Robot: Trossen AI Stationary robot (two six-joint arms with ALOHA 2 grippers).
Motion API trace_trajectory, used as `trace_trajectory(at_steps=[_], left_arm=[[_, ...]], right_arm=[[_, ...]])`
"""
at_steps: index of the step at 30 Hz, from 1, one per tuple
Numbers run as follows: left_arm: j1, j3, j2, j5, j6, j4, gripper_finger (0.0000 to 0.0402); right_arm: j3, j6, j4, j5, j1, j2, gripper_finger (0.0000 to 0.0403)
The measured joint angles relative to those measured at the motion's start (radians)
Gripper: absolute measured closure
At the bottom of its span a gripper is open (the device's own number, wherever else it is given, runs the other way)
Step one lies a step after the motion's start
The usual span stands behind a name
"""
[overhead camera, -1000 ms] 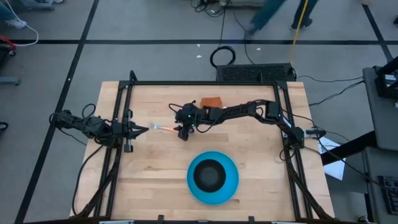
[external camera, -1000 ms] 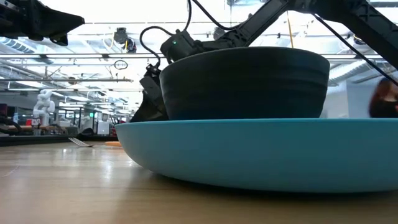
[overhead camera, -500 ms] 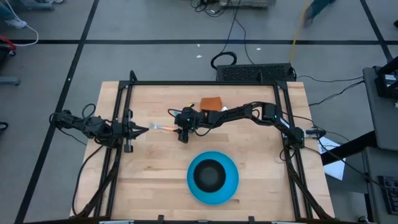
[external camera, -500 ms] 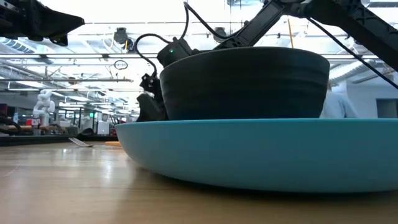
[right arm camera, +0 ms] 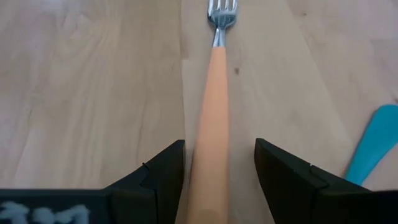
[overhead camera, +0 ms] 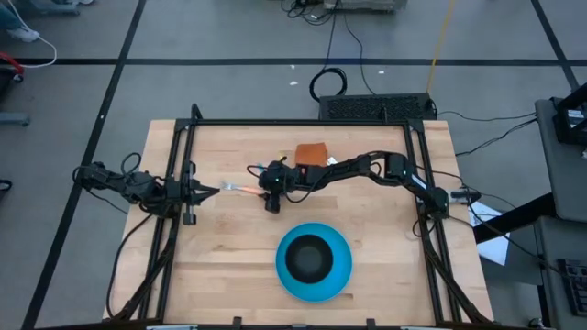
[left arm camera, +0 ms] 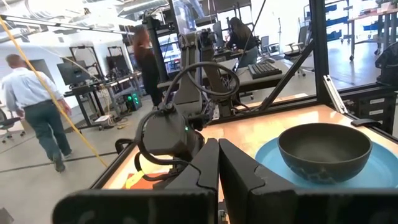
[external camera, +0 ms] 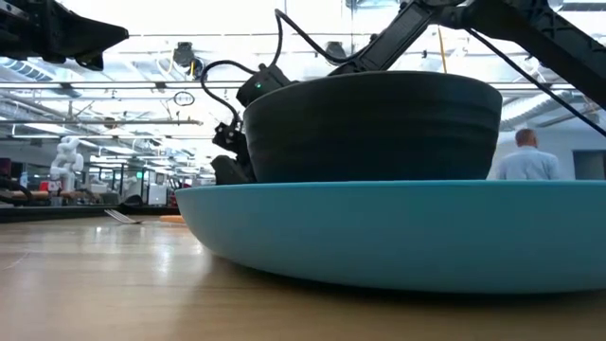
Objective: Set table place
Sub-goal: Put the orange fork on the left side of the blue plate
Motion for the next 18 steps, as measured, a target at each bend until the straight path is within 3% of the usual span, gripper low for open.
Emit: trace_trajectory(at_steps=[11,18], left_arm=[[0.000,0.000,0.000,0.000,0.000,0.000,0.0385],[0.000,0.000,0.000,0.000,0.001,0.001,0.0385]], right_arm=[[0.002,0.003,0.005,-0.017,-0.001,0.016,0.0241],[0.002,0.000,0.004,-0.018,0.006,0.018,0.0310]])
